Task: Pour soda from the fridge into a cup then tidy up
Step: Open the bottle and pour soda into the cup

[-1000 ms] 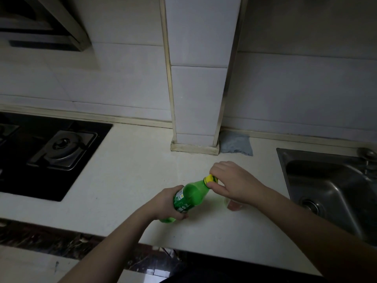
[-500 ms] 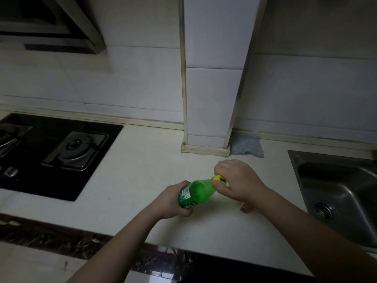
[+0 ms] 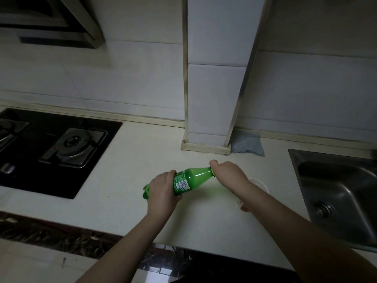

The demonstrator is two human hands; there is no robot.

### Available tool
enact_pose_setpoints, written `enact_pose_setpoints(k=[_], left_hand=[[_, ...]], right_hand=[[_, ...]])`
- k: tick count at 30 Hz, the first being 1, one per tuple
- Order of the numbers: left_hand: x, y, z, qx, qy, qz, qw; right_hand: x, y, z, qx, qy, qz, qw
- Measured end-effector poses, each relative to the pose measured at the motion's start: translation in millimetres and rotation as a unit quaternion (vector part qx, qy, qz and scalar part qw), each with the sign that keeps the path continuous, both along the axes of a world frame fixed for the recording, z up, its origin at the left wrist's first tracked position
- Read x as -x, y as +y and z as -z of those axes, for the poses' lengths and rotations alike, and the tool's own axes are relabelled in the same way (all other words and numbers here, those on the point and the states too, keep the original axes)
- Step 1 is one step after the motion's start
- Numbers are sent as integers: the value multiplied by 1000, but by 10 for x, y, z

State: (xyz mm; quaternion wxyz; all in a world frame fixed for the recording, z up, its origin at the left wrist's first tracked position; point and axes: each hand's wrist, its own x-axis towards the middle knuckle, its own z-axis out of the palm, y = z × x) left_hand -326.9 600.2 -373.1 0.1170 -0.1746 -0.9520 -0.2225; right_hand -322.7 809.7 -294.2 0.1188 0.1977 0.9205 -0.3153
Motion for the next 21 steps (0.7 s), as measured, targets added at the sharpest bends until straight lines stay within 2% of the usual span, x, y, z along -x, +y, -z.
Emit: enact_pose_setpoints(k=[5,9,11,15,21], left_hand=[[92,-115,21,-94,-104,-13,990],[89,-188,26,-174,-203,-34,963],[107,-256,43,-208,-233,-41,949],[175,-422,63,-245,-256,-54,934],[344,-690,177,-277,-241,-122,922]], right_hand=[[35,-222,-102,43,80,-32,995],[115,-511,-105,163,170,-74,969],[173,-636,-85,165,213,-116,956],[267,-877,-129,142,228,-225,937],[485,-1228,-128,116,240,-281,922]])
